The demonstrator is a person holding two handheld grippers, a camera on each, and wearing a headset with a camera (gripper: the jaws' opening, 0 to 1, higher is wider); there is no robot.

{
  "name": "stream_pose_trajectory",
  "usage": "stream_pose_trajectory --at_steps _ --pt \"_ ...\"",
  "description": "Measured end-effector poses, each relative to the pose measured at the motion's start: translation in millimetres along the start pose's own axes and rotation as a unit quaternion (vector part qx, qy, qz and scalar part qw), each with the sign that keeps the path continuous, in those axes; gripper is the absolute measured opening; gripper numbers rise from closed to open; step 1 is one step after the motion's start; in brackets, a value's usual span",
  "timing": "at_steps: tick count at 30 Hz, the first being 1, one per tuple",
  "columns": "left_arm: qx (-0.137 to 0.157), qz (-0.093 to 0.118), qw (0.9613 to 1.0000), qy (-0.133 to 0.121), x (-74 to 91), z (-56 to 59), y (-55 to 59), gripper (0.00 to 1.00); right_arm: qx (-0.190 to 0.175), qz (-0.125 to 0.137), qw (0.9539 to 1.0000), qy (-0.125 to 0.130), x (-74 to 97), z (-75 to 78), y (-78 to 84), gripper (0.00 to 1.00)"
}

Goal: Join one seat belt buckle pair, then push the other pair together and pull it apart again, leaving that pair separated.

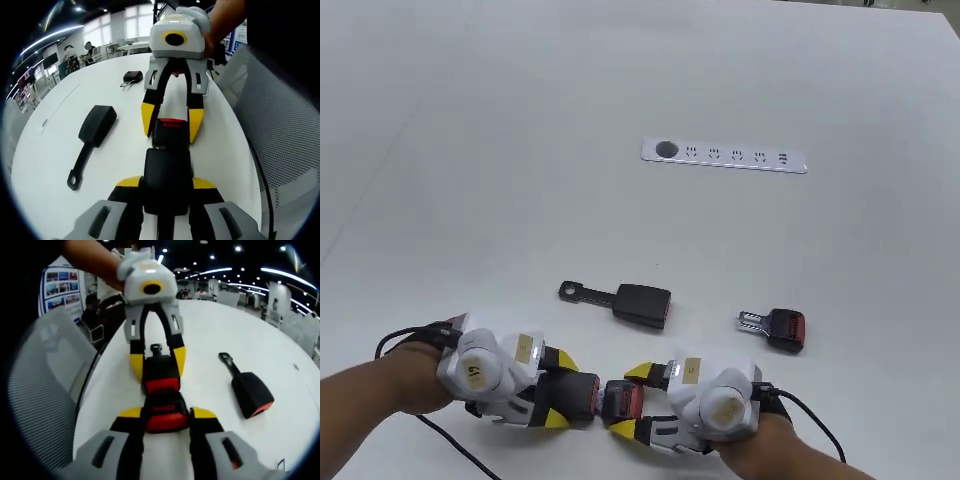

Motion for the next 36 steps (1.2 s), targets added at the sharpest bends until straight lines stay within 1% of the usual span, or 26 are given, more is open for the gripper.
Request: stream_pose_trajectory --at_steps 5,8,17,21,33,36 --pt "0.003 0.004 1.0000 0.002 0.6 1.2 -1.4 0.35 0.002 0.007 1.0000 0.007 0.1 -0.9 0.4 0.34" --pt "0.004 0.007 1.0000 0.003 0.5 1.1 0.5 0.35 0.003 0.008 0.9999 0.011 0.1 -0.9 0.6 0.34" --pt "0.007 0.010 0.9999 0.003 1.2 2.3 -0.5 0.35 0.006 0.006 0.9999 0.014 0.9 -2.5 0.5 0.34" --pt "0.011 0.013 0.9999 0.003 1.1 1.9 1.2 0.35 0.004 0.006 0.9999 0.015 0.9 -2.3 1.0 0.34" --pt "0.018 0.020 0.9996 0.004 1.3 1.8 1.8 0.35 -0.002 0.013 0.9998 0.017 1.5 -2.2 1.6 0.34" --pt "0.018 0.020 0.9996 0.004 1.2 1.7 1.7 0.35 -0.002 0.012 0.9998 0.014 1.1 -2.0 1.7 0.34"
Point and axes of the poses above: the centre of the closed fingertips' face, and the gripper's own axes: x roughly backward along the fingers, z roughly to its right, y roughly out of its underside, the point moved 1 cm from there along x, roughly backward along the fingers, and after that the axes turned 6 degrees about -y, right-handed, at the moved point
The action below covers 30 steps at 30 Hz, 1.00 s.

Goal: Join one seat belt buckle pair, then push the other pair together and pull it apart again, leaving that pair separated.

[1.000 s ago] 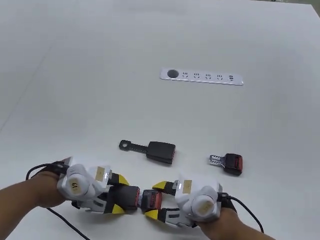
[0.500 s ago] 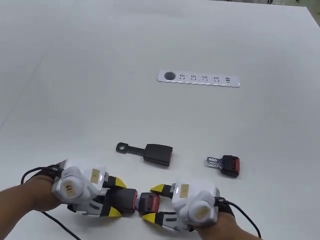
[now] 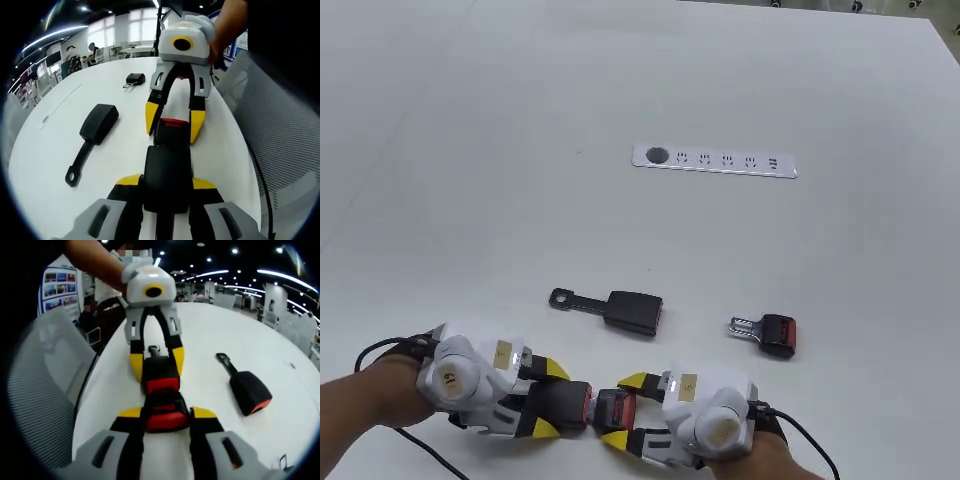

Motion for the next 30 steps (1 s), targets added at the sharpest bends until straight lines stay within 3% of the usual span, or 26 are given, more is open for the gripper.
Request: stream_pose_trajectory --at_steps 6,7,13,15,16,18,22,25,30 --pt "-0.009 -0.011 0.9999 -0.002 -0.7 0.5 -1.5 0.36 0.014 -0.006 0.9999 0.006 -0.8 -2.2 -0.9 0.36" --pt "-0.010 -0.012 0.9999 -0.003 -0.7 0.8 -1.7 0.36 0.002 -0.003 1.0000 0.001 -1.1 -2.8 -0.2 0.36" --pt "-0.001 -0.041 0.9990 -0.017 -2.8 0.0 -1.5 0.37 0.032 -0.018 0.9993 0.009 -1.9 0.7 -5.3 0.38" --pt "-0.010 -0.058 0.9980 -0.023 -1.0 -0.3 -1.3 0.38 -0.005 0.006 1.0000 -0.002 -4.3 -4.4 -13.0 0.49" --pt "-0.008 -0.064 0.9976 -0.023 0.1 0.5 -0.6 0.38 -0.003 0.020 0.9998 -0.003 -4.2 -5.3 -18.4 0.55" --pt "-0.009 -0.060 0.9979 -0.024 2.5 1.7 -4.4 0.45 0.006 0.014 0.9999 0.001 -2.0 -5.8 -19.7 0.63" --pt "-0.002 -0.038 0.9984 -0.041 9.4 -1.3 -21.1 0.65 0.007 0.017 0.9998 0.008 7.0 -5.1 -21.0 0.66" --pt "-0.013 -0.029 0.9981 -0.053 14.5 -5.1 -31.3 0.67 0.003 0.018 0.9997 0.013 16.9 -3.7 -19.4 0.72" --pt "-0.002 -0.004 0.9977 -0.068 19.1 -15.0 -52.9 0.69 -0.005 0.016 0.9993 0.033 43.6 9.6 -12.4 0.76"
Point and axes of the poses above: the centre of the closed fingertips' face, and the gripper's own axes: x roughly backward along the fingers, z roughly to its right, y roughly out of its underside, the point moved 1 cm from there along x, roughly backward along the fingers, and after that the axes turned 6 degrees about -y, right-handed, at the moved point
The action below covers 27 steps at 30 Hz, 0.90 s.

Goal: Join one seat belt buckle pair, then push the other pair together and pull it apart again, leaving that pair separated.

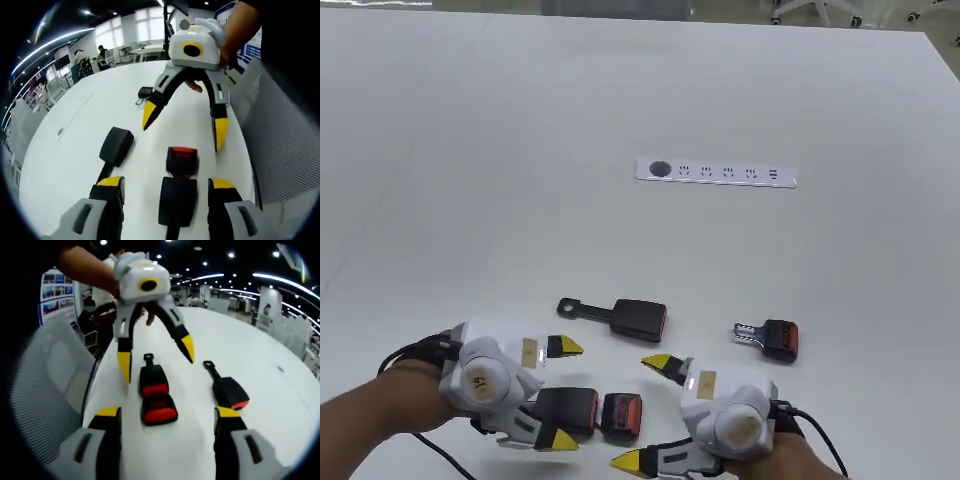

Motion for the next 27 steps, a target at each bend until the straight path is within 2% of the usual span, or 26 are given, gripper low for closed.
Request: stream_pose_trajectory --at_steps 1,3,6,12,14,16,17,22,25,27 --pt "0.001 0.001 1.0000 -0.001 -0.3 -2.5 -3.1 0.70 -0.012 0.011 0.9998 0.008 8.5 5.2 -0.5 0.77" --pt "0.006 0.010 0.9999 -0.010 -1.2 -11.6 -10.9 0.71 -0.015 0.012 0.9997 0.016 18.8 10.7 2.0 0.77" --pt "0.032 0.043 0.9982 -0.028 -2.6 -29.8 -30.7 0.72 -0.014 0.010 0.9995 0.028 38.5 22.7 10.1 0.78" --pt "0.023 0.054 0.9974 -0.042 -14.1 -60.3 -47.6 0.75 -0.027 -0.002 0.9985 0.047 74.5 50.8 29.1 0.77" --pt "0.029 0.052 0.9974 -0.042 -18.4 -66.1 -49.6 0.75 -0.029 -0.005 0.9983 0.051 83.6 58.7 33.5 0.78" --pt "0.015 0.046 0.9981 -0.039 -23.1 -70.4 -49.9 0.75 -0.038 -0.009 0.9976 0.057 95.1 69.1 38.4 0.78" --pt "0.016 0.042 0.9983 -0.037 -25.8 -73.3 -49.3 0.75 -0.046 -0.002 0.9973 0.058 100.8 74.6 39.6 0.78" --pt "0.014 0.040 0.9986 -0.033 -36.4 -83.4 -46.9 0.75 -0.059 -0.010 0.9957 0.071 116.2 96.4 53.7 0.78" --pt "0.008 0.027 0.9990 -0.034 -44.9 -89.7 -40.5 0.76 -0.071 -0.014 0.9951 0.067 120.5 105.3 62.9 0.78" --pt "0.012 0.027 0.9990 -0.034 -49.0 -91.5 -40.0 0.76 -0.102 -0.013 0.9934 0.051 120.3 106.1 69.6 0.78"
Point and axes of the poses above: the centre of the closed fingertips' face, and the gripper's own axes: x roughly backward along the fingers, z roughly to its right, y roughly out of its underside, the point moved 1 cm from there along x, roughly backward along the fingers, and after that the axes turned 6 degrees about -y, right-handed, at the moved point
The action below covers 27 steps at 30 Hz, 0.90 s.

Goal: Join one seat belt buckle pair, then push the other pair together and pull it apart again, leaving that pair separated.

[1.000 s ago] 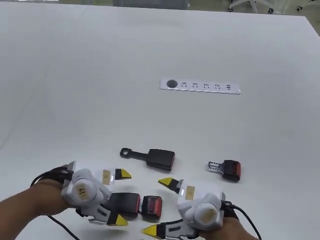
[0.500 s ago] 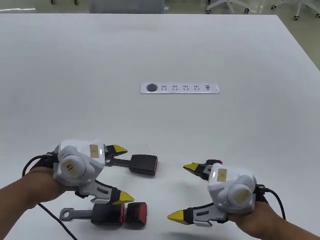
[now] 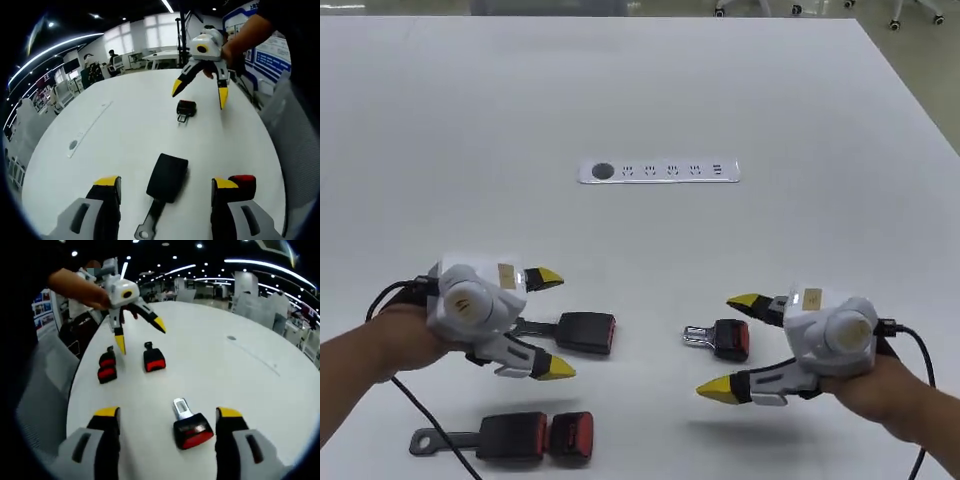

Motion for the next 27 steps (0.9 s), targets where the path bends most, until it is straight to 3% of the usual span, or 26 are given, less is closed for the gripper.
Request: stream_pose_trajectory --at_steps 2,9,15,18,20,21,23,26,27 --pt "0.005 -0.003 1.0000 0.007 -6.0 1.3 3.1 0.75 0.015 -0.012 0.9998 0.010 1.1 10.0 5.5 0.77" --pt "-0.007 -0.019 0.9991 0.038 -21.8 7.4 16.5 0.72 0.002 -0.035 0.9994 -0.003 -3.0 24.0 22.5 0.75" --pt "-0.006 -0.028 0.9979 0.058 -35.2 8.5 23.4 0.63 -0.004 -0.046 0.9988 -0.017 -10.1 30.8 30.9 0.71" --pt "-0.007 -0.031 0.9977 0.060 -38.3 7.5 24.3 0.61 0.007 -0.057 0.9981 -0.024 -11.4 30.3 34.6 0.67" --pt "0.007 -0.024 0.9969 0.074 -39.4 12.2 22.8 0.58 0.020 -0.068 0.9972 -0.024 -10.4 31.8 37.4 0.61" --pt "-0.006 -0.020 0.9973 0.071 -39.4 9.7 21.9 0.57 0.032 -0.069 0.9969 -0.020 -9.6 34.2 36.8 0.57" --pt "0.000 -0.023 0.9972 0.071 -40.5 7.7 21.8 0.56 0.020 -0.065 0.9972 -0.031 -10.5 31.1 35.7 0.55" --pt "-0.004 -0.017 0.9971 0.075 -41.0 9.5 18.6 0.47 0.054 -0.078 0.9950 -0.031 -9.2 32.1 37.7 0.53" --pt "-0.003 -0.018 0.9971 0.074 -39.5 9.9 17.9 0.44 0.047 -0.076 0.9955 -0.033 -8.9 32.0 37.0 0.51"
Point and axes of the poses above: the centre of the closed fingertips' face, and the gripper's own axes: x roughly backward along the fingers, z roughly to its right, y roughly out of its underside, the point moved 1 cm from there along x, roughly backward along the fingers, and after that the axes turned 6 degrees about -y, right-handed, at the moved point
